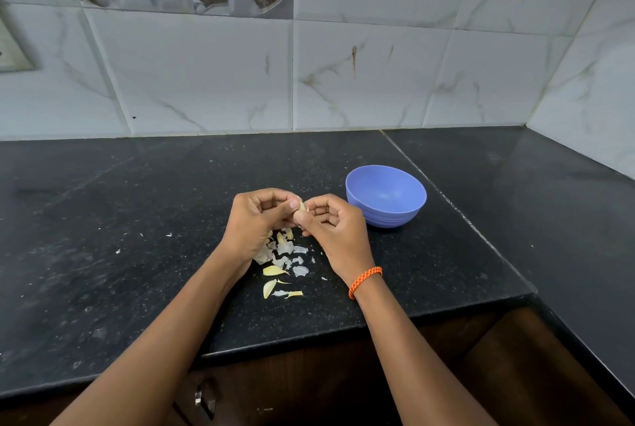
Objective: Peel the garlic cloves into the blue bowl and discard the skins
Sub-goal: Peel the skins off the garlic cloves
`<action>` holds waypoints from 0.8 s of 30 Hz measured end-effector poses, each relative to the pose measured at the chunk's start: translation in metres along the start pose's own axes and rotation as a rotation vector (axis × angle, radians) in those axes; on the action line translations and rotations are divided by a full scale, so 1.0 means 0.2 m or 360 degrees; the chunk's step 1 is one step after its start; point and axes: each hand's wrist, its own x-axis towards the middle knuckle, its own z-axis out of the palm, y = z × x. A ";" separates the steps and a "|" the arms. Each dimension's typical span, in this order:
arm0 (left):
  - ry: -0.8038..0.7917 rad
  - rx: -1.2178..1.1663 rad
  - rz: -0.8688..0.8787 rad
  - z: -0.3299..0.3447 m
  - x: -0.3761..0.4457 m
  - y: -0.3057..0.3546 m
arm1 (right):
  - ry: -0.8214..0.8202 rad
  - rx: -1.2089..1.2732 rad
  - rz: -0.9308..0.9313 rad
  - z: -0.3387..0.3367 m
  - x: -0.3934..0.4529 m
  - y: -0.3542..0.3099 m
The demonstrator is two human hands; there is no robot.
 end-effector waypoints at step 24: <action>0.0091 0.0420 0.0127 -0.01 0.00 0.00 | 0.0230 -0.0567 -0.0046 0.03 0.02 0.06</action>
